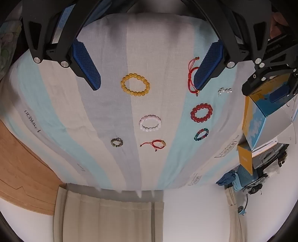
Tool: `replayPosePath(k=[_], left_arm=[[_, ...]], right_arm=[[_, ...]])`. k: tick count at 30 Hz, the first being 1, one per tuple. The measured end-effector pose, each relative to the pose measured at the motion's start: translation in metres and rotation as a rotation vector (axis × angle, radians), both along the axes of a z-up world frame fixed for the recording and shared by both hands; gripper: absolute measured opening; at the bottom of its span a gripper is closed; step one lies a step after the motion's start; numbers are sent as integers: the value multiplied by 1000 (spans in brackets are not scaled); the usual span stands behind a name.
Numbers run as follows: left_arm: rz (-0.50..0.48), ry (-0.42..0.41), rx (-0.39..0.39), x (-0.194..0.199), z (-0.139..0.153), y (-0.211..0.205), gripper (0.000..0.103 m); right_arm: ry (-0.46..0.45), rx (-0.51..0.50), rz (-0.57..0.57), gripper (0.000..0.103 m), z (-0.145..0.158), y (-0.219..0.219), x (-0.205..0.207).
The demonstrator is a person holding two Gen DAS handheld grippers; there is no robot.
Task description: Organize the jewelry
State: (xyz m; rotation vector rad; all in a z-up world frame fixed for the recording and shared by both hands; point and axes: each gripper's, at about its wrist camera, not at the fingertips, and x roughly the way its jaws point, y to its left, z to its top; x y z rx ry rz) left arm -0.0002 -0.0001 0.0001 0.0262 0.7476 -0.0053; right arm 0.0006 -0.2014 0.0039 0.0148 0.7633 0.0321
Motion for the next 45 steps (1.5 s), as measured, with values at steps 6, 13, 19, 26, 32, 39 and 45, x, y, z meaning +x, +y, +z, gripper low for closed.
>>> replayPosePath(k=[6,13,19,26,32,39,45], left_arm=[[10,35,-7,3,-8,-11,97],[-7,20,-27,-2,-15,-16,97],[-15,27,-33,-1,-18,-18,97],[-33,46,-46,0,-11,-10,97],[-37,45,-52,-2,-9,-10,97],[-37,47,-48,-2,-9,-10,97],[-35,55,-55,-2,-9,-9,97]], right_arm=[[-11,-6,6,96,1,-1,-1],[-13,-19,13,96,2,1,-7],[2,-16,13,96,-4,4,-4],[4,-11,24,96,-6,2,-5],[6,-10,27,96,-7,2,-6],[9,-10,28,96,-8,3,-6],[11,-10,27,96,-8,3,-7]])
